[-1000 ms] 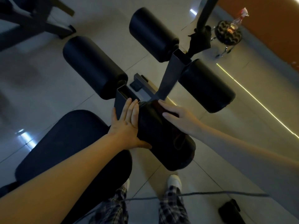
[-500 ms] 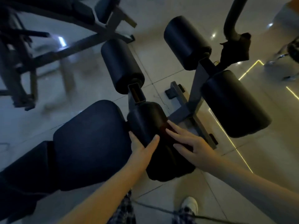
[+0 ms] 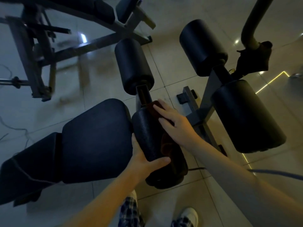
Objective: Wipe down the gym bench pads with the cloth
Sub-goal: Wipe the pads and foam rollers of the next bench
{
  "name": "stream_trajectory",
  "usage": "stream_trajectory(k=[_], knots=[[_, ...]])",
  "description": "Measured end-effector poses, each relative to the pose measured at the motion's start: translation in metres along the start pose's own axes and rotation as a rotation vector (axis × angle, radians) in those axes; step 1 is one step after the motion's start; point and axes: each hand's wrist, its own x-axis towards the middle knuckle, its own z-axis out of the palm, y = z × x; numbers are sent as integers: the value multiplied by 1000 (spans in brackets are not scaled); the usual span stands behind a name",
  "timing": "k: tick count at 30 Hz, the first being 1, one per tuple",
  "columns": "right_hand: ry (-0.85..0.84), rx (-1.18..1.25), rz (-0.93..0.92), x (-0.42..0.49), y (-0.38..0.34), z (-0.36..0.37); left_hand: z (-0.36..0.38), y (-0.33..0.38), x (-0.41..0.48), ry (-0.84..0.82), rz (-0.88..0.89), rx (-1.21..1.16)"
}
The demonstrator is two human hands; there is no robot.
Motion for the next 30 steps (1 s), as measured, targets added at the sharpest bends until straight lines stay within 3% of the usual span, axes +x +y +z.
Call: stream_trajectory(k=[9,19,25,27,30], knots=[[67,-55,7,-90,3,14,-14,-12,5,-170,52,-192],[300,-310,143,29,-30,36,-18,-1,1,-211,10,-137],[373,-349,145,-3,-34,48,-30,32,2,-272,-189,254],[375,-287,210,-11,-43,50,-40,55,2,-298,-182,370],[476,-74,225,-8,-84,41,-60,102,-7,-188,-104,346]])
